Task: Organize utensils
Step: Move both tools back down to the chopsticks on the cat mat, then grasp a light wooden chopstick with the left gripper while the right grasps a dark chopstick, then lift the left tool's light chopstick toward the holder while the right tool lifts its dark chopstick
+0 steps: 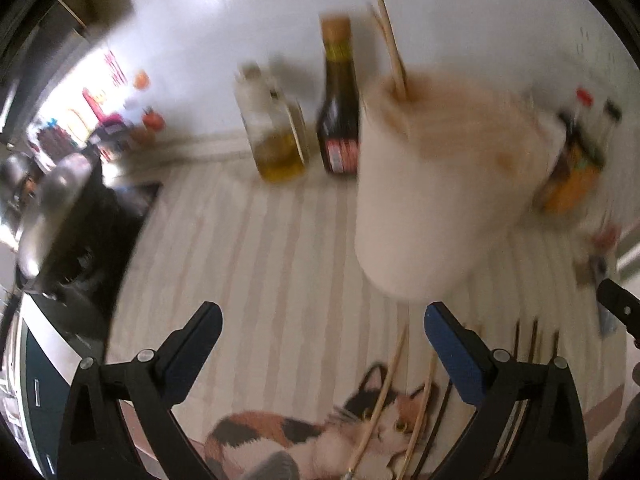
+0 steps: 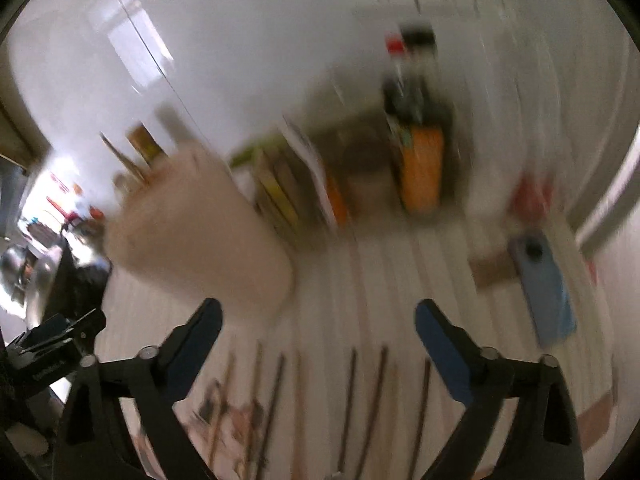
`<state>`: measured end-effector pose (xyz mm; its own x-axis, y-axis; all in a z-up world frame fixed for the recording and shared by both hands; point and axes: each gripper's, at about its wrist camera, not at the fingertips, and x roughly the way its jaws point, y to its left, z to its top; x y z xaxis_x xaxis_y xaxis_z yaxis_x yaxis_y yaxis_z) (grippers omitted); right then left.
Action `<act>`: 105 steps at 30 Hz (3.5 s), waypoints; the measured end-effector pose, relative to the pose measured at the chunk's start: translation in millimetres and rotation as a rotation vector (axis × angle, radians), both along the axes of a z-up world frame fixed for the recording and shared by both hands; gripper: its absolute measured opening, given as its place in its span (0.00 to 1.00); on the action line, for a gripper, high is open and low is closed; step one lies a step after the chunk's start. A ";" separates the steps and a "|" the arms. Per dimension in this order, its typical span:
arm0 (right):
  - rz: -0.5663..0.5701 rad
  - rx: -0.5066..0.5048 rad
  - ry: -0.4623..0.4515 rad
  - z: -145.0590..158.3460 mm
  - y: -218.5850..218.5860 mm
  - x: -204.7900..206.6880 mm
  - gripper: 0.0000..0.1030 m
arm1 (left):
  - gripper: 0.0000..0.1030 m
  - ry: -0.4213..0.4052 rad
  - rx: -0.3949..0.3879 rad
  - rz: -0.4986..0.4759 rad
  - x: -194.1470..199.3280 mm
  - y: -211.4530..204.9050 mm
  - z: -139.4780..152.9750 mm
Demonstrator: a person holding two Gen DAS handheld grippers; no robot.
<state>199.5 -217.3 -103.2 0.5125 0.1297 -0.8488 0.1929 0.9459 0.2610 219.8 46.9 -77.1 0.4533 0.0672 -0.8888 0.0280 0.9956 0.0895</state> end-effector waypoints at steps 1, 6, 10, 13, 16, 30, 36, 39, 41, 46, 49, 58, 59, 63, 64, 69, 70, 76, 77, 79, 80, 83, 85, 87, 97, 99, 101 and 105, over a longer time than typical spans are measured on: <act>-0.003 0.002 0.041 -13.8 -1.0 -4.0 0.77 | 1.00 0.028 0.000 -0.010 -2.1 -2.3 -11.1; 0.017 0.059 0.211 -68.8 1.1 -14.2 0.52 | 1.00 0.131 0.008 -0.056 -9.8 -12.9 -52.9; 0.034 0.101 0.307 -105.6 6.4 -21.2 0.36 | 0.89 0.237 -0.014 -0.092 -11.5 -21.6 -85.2; 0.041 0.100 0.341 -119.6 10.8 -23.3 0.34 | 0.70 0.296 -0.010 -0.124 -13.6 -27.7 -107.1; 0.047 0.098 0.367 -128.5 14.1 -23.2 0.34 | 0.53 0.330 -0.008 -0.149 -17.0 -32.3 -122.3; 0.091 -0.069 0.432 -147.8 45.7 -11.7 0.05 | 0.05 0.338 -0.039 -0.086 -6.6 -16.7 -131.8; 0.129 -0.016 0.434 -146.4 63.3 -4.2 0.05 | 0.04 0.360 -0.132 0.015 9.6 13.9 -129.7; 0.139 0.024 0.451 -147.1 67.5 1.2 0.05 | 0.04 0.364 -0.153 0.038 15.8 28.8 -129.6; 0.143 0.043 0.463 -147.0 66.1 3.1 0.05 | 0.05 0.369 -0.158 0.026 16.2 33.5 -129.8; 0.166 0.058 0.507 -146.8 58.6 16.0 0.05 | 0.09 0.386 -0.133 -0.047 17.6 44.3 -131.1; 0.177 0.030 0.515 -146.8 59.4 31.6 0.06 | 0.09 0.378 -0.093 -0.078 15.3 37.3 -132.1; 0.195 -0.075 0.552 -152.5 62.9 21.7 0.05 | 0.05 0.357 -0.067 -0.082 3.1 12.3 -137.4; 0.194 -0.068 0.554 -152.5 59.9 21.1 0.05 | 0.05 0.356 -0.066 -0.083 2.8 11.3 -139.3; 0.191 -0.062 0.572 -153.5 51.7 26.1 0.05 | 0.05 0.360 -0.071 -0.092 2.0 15.5 -144.1; 0.190 -0.065 0.573 -154.3 50.3 27.3 0.05 | 0.05 0.359 -0.070 -0.096 1.7 15.3 -144.2; 0.178 -0.064 0.574 -160.0 51.6 35.6 0.05 | 0.05 0.352 -0.064 -0.093 5.1 17.0 -144.4; 0.178 -0.065 0.572 -160.8 51.7 38.2 0.05 | 0.05 0.351 -0.062 -0.094 4.9 17.0 -144.5; 0.172 -0.073 0.562 -161.2 57.4 37.8 0.05 | 0.05 0.347 -0.058 -0.097 3.4 16.2 -144.8; 0.170 -0.075 0.560 -160.3 57.9 35.5 0.05 | 0.05 0.346 -0.057 -0.098 3.2 16.6 -144.3; 0.168 -0.079 0.555 -159.6 59.2 33.1 0.05 | 0.05 0.345 -0.053 -0.099 2.4 15.7 -144.3; 0.169 -0.085 0.553 -159.5 60.6 32.4 0.05 | 0.05 0.345 -0.046 -0.105 2.1 14.6 -144.1; 0.170 -0.101 0.547 -160.0 65.0 30.3 0.05 | 0.04 0.342 -0.034 -0.109 1.4 11.2 -144.6; 0.171 -0.113 0.533 -159.9 68.5 27.8 0.05 | 0.04 0.337 -0.027 -0.109 -0.2 9.2 -144.5; 0.169 -0.116 0.501 -158.2 70.2 22.0 0.05 | 0.04 0.332 -0.031 -0.111 -2.8 7.1 -142.5; 0.086 -0.004 0.389 -137.0 57.0 -12.0 0.05 | 0.04 0.282 -0.049 -0.157 -26.1 -4.9 -112.8; 0.078 0.003 0.367 -131.0 55.9 -19.6 0.05 | 0.04 0.262 -0.049 -0.156 -28.4 -6.7 -105.0; 0.067 0.004 0.346 -126.0 52.9 -25.0 0.05 | 0.04 0.234 -0.045 -0.153 -31.0 -7.2 -96.5; 0.041 0.014 0.316 -117.7 48.0 -38.1 0.05 | 0.04 0.209 -0.052 -0.148 -32.0 -5.8 -85.8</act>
<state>161.4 -169.4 -221.0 0.2178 0.1574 -0.9632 0.2286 0.9512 0.2071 187.8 41.1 -162.9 0.2605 -0.0344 -0.9649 0.1864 0.9824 0.0153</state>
